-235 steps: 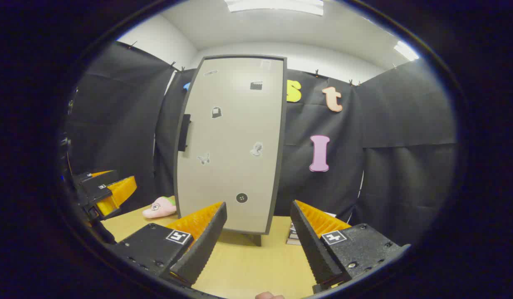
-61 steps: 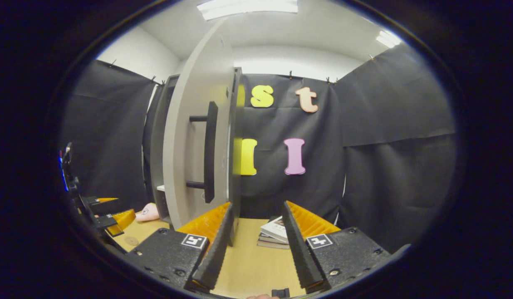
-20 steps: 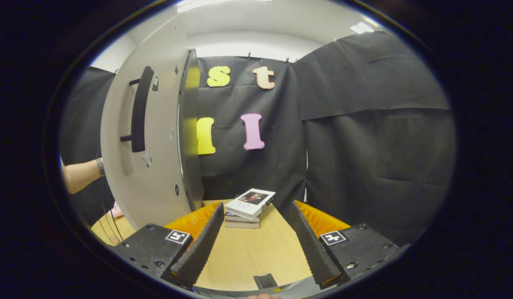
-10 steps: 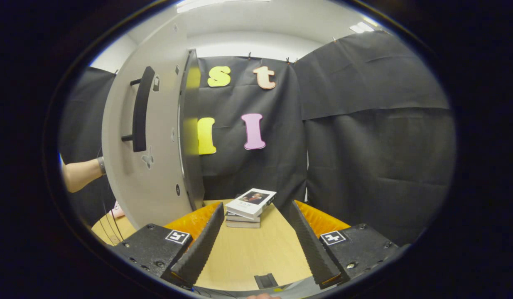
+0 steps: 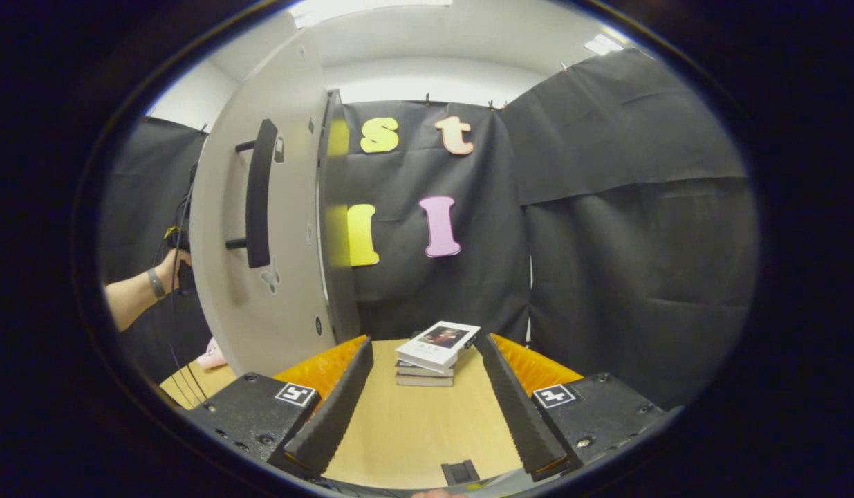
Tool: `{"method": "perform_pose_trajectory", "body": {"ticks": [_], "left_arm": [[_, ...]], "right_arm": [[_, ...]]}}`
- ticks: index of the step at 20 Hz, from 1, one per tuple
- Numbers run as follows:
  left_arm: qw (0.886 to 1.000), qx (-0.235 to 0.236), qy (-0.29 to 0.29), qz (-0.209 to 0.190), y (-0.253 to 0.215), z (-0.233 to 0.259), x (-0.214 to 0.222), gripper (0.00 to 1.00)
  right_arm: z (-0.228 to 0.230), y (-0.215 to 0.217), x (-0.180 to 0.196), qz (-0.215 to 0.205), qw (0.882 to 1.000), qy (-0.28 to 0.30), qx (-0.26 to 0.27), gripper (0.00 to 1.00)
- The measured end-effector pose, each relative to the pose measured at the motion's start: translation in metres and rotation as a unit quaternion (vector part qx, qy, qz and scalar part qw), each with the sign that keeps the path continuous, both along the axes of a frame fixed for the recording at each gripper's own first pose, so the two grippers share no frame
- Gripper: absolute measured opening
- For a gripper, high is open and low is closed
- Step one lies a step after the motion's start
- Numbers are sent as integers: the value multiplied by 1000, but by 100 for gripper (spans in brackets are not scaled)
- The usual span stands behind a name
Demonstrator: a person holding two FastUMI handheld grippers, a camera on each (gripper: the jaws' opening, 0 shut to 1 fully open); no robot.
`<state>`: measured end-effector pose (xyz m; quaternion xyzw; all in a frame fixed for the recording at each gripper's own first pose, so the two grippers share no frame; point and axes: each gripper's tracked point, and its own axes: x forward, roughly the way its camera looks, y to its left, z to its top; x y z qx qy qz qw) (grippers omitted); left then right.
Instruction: Open the cabinet door with the right hand, grasp the bottle in the cabinet with the left hand and place it on the coaster, then close the cabinet door with the right hand.
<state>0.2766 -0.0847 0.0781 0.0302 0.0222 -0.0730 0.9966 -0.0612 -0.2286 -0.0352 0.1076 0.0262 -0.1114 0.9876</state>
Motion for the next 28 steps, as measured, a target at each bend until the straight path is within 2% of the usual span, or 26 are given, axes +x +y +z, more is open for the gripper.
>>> {"method": "perform_pose_trajectory", "body": {"ticks": [4, 10, 13, 18, 23, 28], "left_arm": [[1000, 3, 3, 18, 39, -5, -58, 45], [993, 35, -3, 109, 125, -45, -134, 45], [985, 64, 0, 162, 156, -82, -171, 45], [958, 89, -22, 271, 192, -140, -245, 45], [945, 107, -15, 309, 203, -202, -281, 45], [948, 107, -16, 298, 213, -235, -284, 45]], "right_arm": [[13, 13, 5, 22, 1000, -9, 10, 99], [36, 16, 3, 22, 999, -33, -9, 99], [53, 17, 2, 20, 999, -48, -10, 99], [69, 18, 5, 13, 999, -51, -4, 99], [83, 24, 3, 8, 999, -47, -4, 99], [83, 33, -7, 2, 999, -41, 9, 99]]}}
